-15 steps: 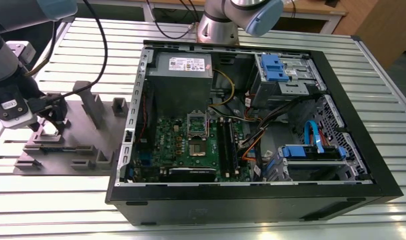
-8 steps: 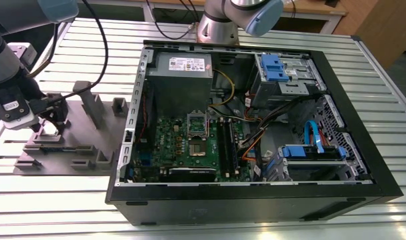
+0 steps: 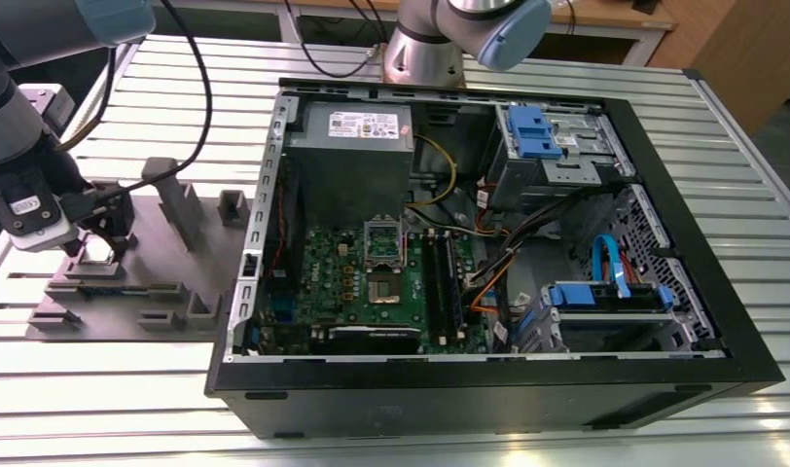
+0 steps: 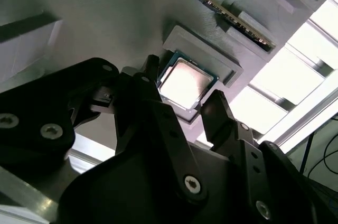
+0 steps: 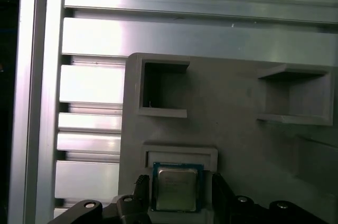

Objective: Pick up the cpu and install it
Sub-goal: 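Pick up the cpu and move it towards the insertion slot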

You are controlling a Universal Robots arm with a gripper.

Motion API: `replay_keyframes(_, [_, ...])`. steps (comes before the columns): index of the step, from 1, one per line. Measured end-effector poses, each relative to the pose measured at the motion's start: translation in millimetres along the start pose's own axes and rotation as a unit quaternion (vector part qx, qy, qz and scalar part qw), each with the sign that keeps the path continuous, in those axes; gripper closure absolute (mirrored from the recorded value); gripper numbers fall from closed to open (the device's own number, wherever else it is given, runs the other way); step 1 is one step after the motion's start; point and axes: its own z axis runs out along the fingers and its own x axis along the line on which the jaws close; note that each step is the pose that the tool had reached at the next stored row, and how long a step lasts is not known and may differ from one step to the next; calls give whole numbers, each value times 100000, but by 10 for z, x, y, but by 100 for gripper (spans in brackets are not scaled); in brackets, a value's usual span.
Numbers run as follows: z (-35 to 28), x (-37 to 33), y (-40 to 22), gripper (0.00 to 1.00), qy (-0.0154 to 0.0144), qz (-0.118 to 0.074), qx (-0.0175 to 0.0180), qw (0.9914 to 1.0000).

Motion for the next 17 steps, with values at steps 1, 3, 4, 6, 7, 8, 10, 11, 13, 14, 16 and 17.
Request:
replay_keyframes(1, [8,0,0,41,-6,1,-1,100000])
replay_keyframes(3, [12,1,0,41,15,2,10,100000])
replay_keyframes(4, [12,1,0,41,17,0,10,100000])
replay_keyframes(6, [15,0,0,41,2,1,3,100000])
replay_keyframes(7, [16,1,0,41,5,1,4,100000])
replay_keyframes(8, [21,1,0,41,-10,0,-4,100000])
replay_keyframes(10, [22,2,0,41,-2,-1,0,100000])
replay_keyframes(11, [22,2,0,41,3,-2,4,100000])
replay_keyframes(13, [22,2,0,41,3,1,5,100000])
replay_keyframes(14, [22,2,0,41,6,2,7,100000])
replay_keyframes(16, [23,14,1,41,-7,10,6,100000])
replay_keyframes(17, [22,17,0,41,-5,2,10,100000])
